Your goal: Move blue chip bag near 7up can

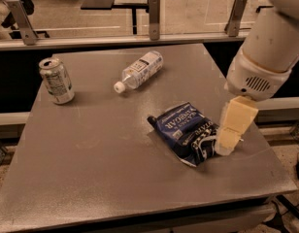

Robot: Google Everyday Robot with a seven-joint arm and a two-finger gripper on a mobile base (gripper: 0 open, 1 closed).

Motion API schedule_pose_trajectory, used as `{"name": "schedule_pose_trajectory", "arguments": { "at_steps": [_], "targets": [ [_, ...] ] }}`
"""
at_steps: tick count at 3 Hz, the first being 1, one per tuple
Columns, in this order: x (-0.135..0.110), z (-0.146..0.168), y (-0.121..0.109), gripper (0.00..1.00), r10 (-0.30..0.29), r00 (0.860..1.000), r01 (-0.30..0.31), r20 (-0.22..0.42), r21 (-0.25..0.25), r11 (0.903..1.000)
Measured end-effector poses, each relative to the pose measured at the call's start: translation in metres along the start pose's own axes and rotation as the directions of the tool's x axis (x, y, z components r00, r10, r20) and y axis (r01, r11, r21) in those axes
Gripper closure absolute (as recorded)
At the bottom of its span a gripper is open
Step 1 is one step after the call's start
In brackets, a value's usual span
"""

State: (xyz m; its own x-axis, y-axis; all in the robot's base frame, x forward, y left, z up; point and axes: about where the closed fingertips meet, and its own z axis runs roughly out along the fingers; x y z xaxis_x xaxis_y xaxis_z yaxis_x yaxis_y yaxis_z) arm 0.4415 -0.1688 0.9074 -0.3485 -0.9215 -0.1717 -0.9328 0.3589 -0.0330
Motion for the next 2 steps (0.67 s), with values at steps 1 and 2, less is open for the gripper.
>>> {"name": "schedule_pose_trajectory", "arguments": {
  "at_steps": [1,2],
  "targets": [
    [-0.007,0.022,0.011,0.0,0.02,1.0,-0.02,0.005,-0.056,0.9982],
    [-0.014,0.041,0.022,0.0,0.016,1.0,-0.014,0.022,-0.095,0.9954]
  ]
}}
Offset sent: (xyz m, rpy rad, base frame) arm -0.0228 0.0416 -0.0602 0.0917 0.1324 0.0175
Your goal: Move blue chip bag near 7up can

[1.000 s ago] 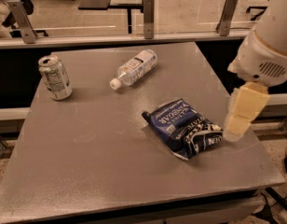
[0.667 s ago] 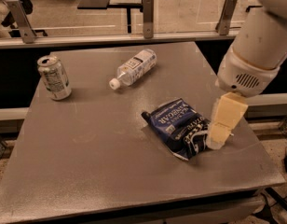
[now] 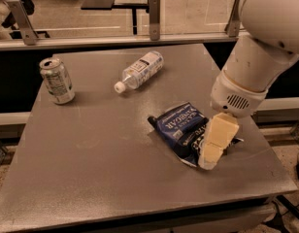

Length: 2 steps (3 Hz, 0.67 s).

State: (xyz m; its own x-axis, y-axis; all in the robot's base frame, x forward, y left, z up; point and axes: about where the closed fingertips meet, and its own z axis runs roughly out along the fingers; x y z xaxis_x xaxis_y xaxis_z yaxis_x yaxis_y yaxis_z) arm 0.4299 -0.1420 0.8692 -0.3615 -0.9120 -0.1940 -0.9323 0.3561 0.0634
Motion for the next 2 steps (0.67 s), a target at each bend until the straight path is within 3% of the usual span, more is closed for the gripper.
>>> {"name": "schedule_pose_trajectory", "arguments": {
  "at_steps": [1,2],
  "targets": [
    [-0.0061,0.0205,0.006,0.0,0.006,1.0,-0.005,0.02,-0.015,0.9999],
    [-0.0063,0.0269,0.0044,0.0,0.009,1.0,-0.009,0.015,0.006,0.9999]
  ]
}}
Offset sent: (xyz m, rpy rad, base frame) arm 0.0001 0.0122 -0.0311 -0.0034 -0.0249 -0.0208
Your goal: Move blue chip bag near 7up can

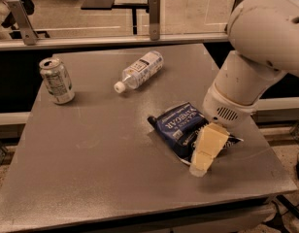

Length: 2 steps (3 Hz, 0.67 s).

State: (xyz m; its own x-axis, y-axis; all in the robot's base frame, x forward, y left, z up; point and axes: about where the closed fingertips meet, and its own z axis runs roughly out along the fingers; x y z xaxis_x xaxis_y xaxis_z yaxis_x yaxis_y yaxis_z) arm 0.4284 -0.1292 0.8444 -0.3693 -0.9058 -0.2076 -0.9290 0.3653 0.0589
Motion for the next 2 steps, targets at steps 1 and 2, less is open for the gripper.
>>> {"name": "schedule_pose_trajectory", "arguments": {
  "at_steps": [1,2],
  "targets": [
    [-0.0021,0.0005,-0.0064,0.17,0.001,1.0,0.0,-0.016,0.035,0.9994],
    [-0.0073,-0.001,-0.014,0.48,-0.007,0.999,0.009,-0.031,0.065,0.9979]
  ]
}}
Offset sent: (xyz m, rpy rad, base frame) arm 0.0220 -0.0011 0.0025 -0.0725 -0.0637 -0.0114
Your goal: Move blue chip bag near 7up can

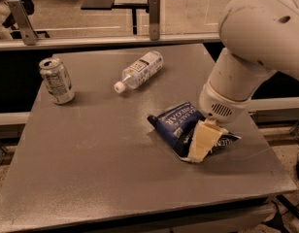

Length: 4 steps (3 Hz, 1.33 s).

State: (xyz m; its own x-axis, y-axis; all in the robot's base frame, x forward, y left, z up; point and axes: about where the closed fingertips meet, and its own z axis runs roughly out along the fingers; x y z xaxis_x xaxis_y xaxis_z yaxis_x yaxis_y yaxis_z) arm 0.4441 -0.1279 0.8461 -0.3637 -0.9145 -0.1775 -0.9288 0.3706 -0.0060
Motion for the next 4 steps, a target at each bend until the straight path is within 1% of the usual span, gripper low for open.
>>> {"name": "schedule_pose_trajectory", "arguments": {
  "at_steps": [1,2,3,4],
  "targets": [
    [-0.013,-0.005,-0.004,0.79,-0.023,1.0,0.023,0.005,0.013,0.9997],
    [-0.04,-0.016,-0.005,1.0,-0.06,0.997,0.059,0.049,0.013,0.9982],
    [-0.093,-0.025,0.001,1.0,-0.123,0.982,0.125,0.142,-0.006,0.9921],
    [-0.137,-0.023,0.008,1.0,-0.176,0.963,0.185,0.204,-0.026,0.9825]
  ]
}}
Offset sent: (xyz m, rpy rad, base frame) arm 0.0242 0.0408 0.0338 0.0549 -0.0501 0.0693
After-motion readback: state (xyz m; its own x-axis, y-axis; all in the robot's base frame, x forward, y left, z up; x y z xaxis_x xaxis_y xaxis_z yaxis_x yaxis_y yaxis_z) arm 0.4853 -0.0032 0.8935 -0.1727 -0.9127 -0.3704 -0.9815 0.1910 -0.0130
